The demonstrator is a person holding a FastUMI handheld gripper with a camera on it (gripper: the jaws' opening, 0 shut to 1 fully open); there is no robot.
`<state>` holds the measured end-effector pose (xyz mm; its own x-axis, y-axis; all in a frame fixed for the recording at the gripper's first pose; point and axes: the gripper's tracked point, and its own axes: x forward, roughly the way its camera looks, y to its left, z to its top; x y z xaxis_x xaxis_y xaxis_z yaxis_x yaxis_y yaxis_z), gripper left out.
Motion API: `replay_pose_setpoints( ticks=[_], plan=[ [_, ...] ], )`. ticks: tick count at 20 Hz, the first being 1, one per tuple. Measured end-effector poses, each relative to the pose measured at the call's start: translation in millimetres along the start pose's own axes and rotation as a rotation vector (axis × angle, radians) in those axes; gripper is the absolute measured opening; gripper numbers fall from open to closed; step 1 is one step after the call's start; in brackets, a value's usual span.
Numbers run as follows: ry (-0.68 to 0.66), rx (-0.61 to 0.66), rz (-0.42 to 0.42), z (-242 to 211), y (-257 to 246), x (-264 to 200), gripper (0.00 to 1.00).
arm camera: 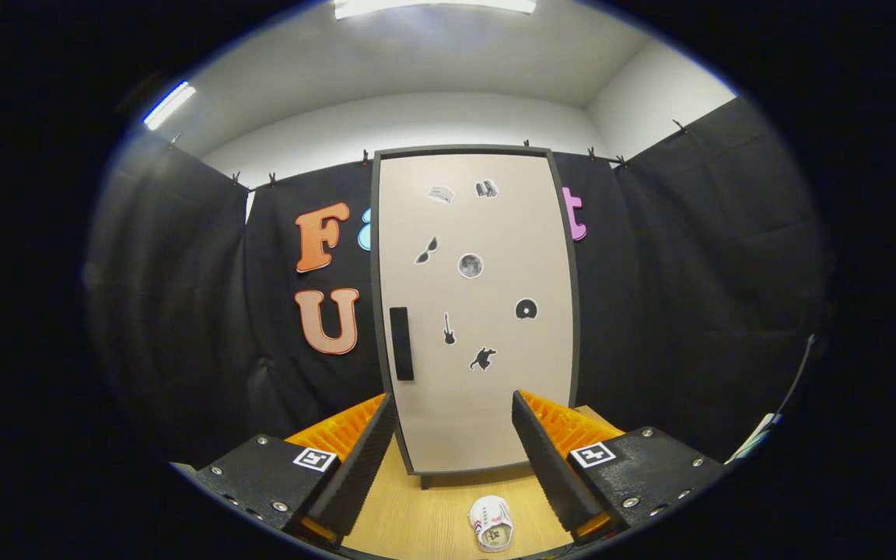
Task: Open the shoe cabinet door, grab the shoes and put them into the shoe cabinet, then close the shoe cabinet door.
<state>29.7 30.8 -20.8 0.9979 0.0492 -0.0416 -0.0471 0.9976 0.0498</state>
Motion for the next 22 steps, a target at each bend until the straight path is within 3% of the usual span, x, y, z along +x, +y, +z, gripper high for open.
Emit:
replay_pose_setpoints(
  ticks=[10, 22],
  plan=[
    [0.027, -0.016, 0.058, -16.4, 48.0, 65.2, 0.94],
    [0.026, -0.088, 0.071, -17.3, 92.8, 181.7, 0.94]
  ],
)
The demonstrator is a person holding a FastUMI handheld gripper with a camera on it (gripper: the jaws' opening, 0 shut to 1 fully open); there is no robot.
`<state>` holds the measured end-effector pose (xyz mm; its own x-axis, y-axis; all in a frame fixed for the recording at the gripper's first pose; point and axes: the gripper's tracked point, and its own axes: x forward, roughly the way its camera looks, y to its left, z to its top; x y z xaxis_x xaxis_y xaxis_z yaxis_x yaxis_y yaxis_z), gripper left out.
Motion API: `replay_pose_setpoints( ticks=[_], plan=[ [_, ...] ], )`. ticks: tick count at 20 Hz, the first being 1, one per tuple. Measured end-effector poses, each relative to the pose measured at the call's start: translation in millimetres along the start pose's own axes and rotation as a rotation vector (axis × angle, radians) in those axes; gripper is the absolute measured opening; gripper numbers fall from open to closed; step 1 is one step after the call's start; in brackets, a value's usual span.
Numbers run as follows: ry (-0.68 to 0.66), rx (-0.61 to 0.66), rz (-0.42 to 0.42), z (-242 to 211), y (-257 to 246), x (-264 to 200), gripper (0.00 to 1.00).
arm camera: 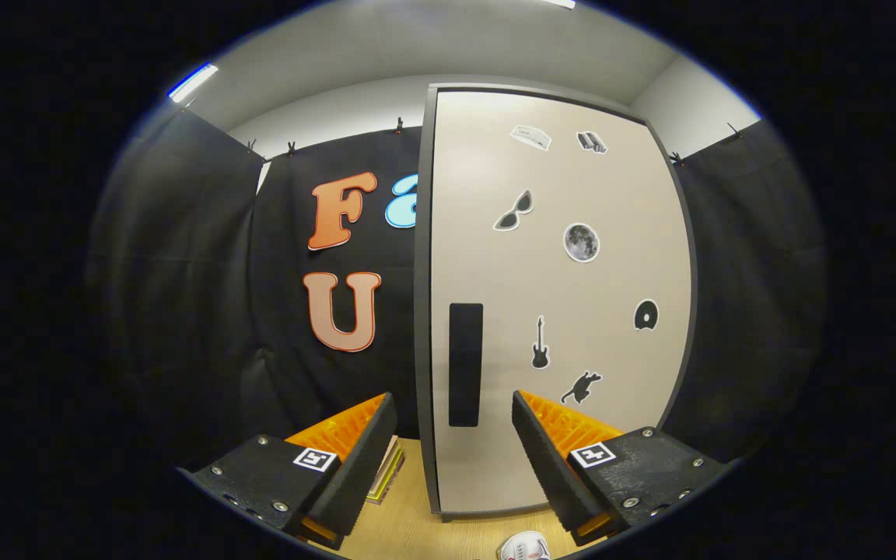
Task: Open the shoe cabinet door, grab the shoes and put them into the shoe cabinet, then close the shoe cabinet door.
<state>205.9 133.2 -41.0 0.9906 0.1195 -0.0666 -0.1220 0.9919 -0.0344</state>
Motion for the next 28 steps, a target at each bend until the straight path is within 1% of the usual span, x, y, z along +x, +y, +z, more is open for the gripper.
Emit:
replay_pose_setpoints(
  ticks=[3, 5, 9, 12, 13, 14, 16, 17, 21, 24, 28],
  plan=[
    [0.024, -0.008, -0.003, -8.1, 2.6, 23.7, 0.94],
    [0.005, -0.013, -0.025, -6.1, -1.2, 38.4, 0.94],
    [0.003, 0.015, -0.045, -5.6, -6.8, 59.4, 0.94],
    [0.006, 0.010, -0.057, -6.9, -10.2, 71.3, 0.92],
    [0.005, 0.010, -0.049, -5.8, -8.0, 74.1, 0.85],
    [0.003, 0.003, -0.063, -6.2, -10.3, 76.5, 0.78],
    [0.000, -0.016, -0.077, -5.1, -13.2, 79.0, 0.47],
    [0.005, -0.010, -0.074, -6.0, -12.9, 77.8, 0.38],
    [0.025, 0.007, -0.048, -6.2, -13.6, 74.4, 0.33],
    [0.029, 0.000, -0.064, -5.5, -15.9, 67.0, 0.33],
    [0.037, 0.024, -0.066, -5.0, -20.5, 51.6, 0.33]
  ],
)
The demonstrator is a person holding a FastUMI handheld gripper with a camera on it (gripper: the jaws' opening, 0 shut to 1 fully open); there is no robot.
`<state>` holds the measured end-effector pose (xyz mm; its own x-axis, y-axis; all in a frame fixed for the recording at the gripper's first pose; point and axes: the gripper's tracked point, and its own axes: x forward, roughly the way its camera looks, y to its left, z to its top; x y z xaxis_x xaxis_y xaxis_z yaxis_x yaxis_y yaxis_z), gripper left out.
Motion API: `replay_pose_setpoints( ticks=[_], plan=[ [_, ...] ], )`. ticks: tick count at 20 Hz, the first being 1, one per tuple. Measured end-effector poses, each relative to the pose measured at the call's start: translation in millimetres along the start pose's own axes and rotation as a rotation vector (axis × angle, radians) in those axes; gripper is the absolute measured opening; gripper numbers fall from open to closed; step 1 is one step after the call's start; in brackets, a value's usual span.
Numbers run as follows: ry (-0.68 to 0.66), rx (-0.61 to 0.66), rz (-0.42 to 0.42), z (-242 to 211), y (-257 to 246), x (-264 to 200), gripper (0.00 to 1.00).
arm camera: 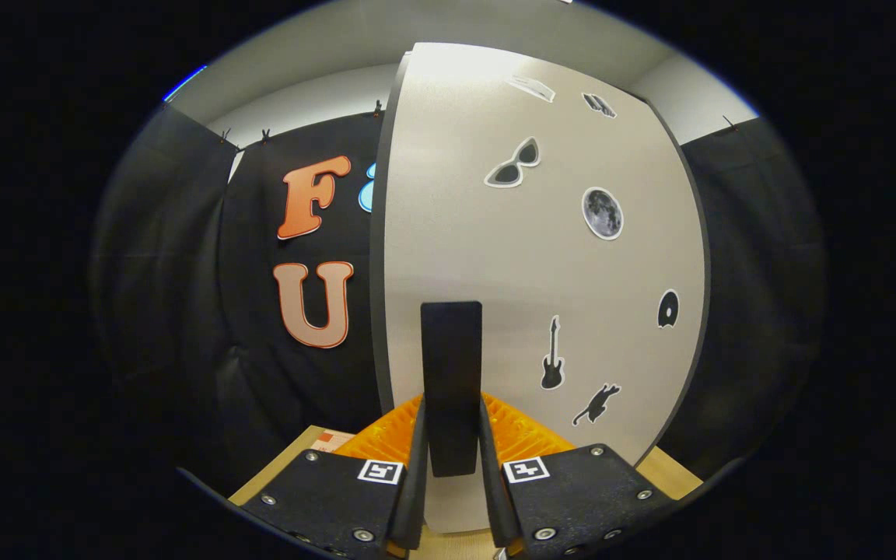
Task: Open the shoe cabinet door, grab the shoes and put them into the shoe cabinet, then close the shoe cabinet door.
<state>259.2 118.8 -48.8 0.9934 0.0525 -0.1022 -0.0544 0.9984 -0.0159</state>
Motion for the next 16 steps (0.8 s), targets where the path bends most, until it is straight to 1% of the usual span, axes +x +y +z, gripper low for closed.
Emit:
replay_pose_setpoints(
  ticks=[1, 8, 16],
  plan=[
    [-0.003, 0.003, 0.005, 0.5, -1.0, -2.8, 0.32],
    [-0.016, 0.038, 0.022, 1.7, -11.9, -28.8, 0.32],
    [-0.026, 0.054, 0.015, 3.6, -31.4, -55.1, 0.32]
  ],
)
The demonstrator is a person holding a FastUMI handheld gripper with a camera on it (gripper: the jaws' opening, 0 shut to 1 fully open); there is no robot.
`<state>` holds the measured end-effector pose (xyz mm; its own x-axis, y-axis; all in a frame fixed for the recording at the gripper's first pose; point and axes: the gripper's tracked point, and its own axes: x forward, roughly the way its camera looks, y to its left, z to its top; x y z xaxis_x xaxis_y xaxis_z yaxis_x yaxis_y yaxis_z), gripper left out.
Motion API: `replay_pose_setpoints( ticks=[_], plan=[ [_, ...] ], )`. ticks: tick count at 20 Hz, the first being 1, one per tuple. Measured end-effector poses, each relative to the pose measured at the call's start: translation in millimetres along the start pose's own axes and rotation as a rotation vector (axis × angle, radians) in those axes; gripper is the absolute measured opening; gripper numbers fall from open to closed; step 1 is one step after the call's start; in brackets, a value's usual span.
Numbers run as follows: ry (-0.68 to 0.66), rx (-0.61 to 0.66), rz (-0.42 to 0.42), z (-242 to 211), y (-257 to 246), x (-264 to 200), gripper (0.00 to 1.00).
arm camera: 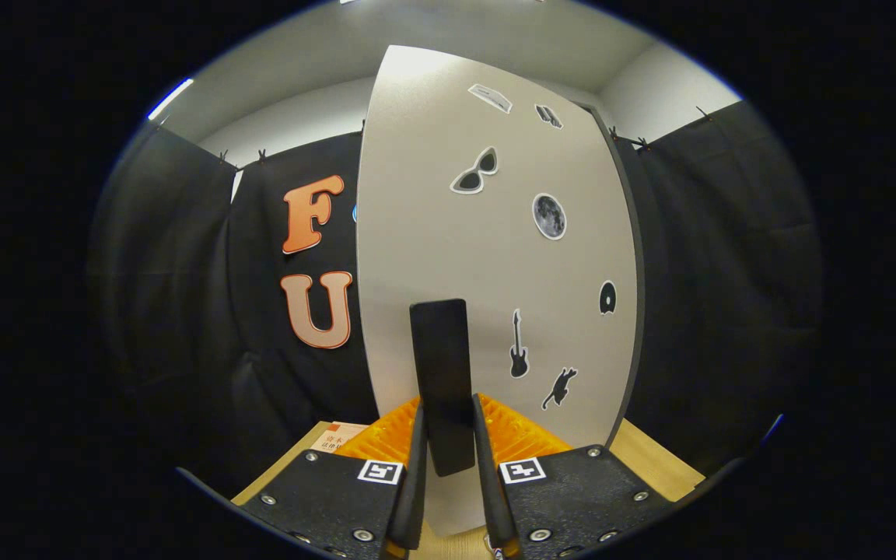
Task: Open the shoe cabinet door, grab the shoes and put them into the shoe cabinet, then close the shoe cabinet door.
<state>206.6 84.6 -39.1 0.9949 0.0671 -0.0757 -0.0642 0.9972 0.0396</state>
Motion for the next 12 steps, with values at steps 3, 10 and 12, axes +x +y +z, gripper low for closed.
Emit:
replay_pose_setpoints(
  ticks=[3, 10, 12],
  plan=[
    [-0.006, -0.002, -0.001, -0.8, -11.1, -8.8, 0.32],
    [-0.005, -0.033, -0.040, -2.0, -38.4, -32.3, 0.32],
    [-0.005, -0.040, -0.060, -1.3, -51.0, -40.5, 0.31]
  ],
)
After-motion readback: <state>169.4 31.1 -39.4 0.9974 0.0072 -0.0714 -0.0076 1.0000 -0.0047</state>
